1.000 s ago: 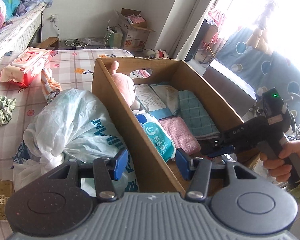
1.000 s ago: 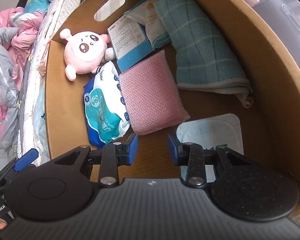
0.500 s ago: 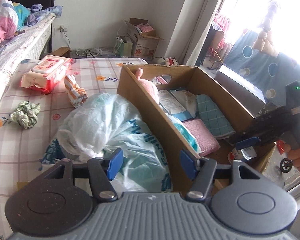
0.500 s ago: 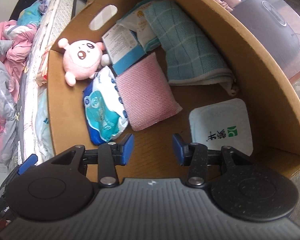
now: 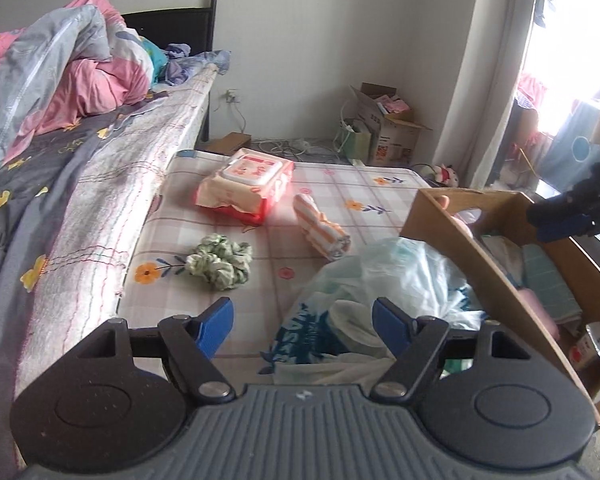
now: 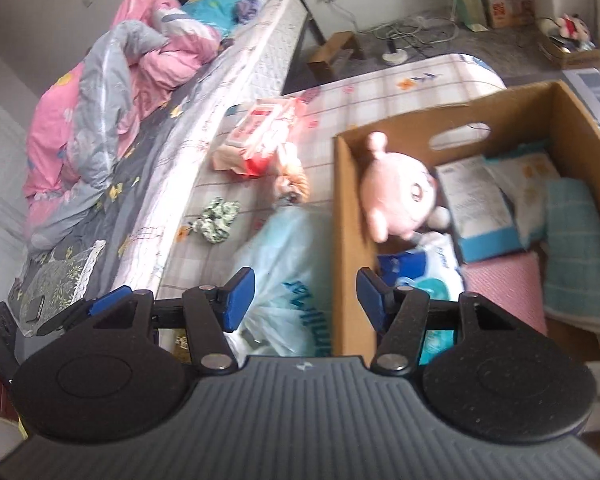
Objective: Organize soft objects
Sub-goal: 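Move the right tool back to the orange-striped towel on the bed, then close the right tool on the orange-striped towel while the left tool grips the green scrunchie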
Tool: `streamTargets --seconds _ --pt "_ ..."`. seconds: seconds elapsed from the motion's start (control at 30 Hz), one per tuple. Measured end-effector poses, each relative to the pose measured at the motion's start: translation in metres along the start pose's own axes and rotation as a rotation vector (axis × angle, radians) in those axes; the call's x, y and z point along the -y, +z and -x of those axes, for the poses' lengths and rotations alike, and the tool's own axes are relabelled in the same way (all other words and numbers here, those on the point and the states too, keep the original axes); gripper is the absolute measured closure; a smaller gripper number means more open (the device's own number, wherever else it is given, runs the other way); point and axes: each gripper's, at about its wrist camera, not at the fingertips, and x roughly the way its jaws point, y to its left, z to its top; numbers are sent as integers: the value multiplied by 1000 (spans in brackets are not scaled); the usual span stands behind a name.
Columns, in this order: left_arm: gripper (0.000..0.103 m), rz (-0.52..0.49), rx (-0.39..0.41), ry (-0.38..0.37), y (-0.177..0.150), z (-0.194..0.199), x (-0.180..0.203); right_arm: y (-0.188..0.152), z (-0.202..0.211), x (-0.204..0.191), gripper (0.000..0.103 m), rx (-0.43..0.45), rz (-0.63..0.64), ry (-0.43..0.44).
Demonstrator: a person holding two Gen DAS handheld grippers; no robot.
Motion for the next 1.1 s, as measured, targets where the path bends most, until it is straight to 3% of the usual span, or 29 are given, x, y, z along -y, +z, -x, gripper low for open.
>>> streamTargets --seconds 0.17,0.3,0.53,0.63,0.73,0.97,1.07,1.1 --pt "26 -22 19 82 3 -23 -20 40 -62 -46 45 -77 76 43" --pt "26 -34 -7 83 16 -59 -32 76 -129 -63 45 -142 96 53" --pt "25 41 -113 71 43 -136 -56 123 -231 -62 42 -215 119 -37" --pt "28 56 -155 103 46 -166 -60 134 -259 -57 42 -224 146 -89" --pt "33 61 -192 104 43 -186 -62 140 -281 -52 41 -239 165 -118" --pt "63 113 -218 137 38 -203 -73 137 -315 -38 43 -302 151 -121" --pt "76 124 -217 142 41 -203 -74 134 -322 -37 52 -308 157 -132" --pt "79 127 -215 146 41 -202 -74 133 -322 -35 62 -308 153 -133"
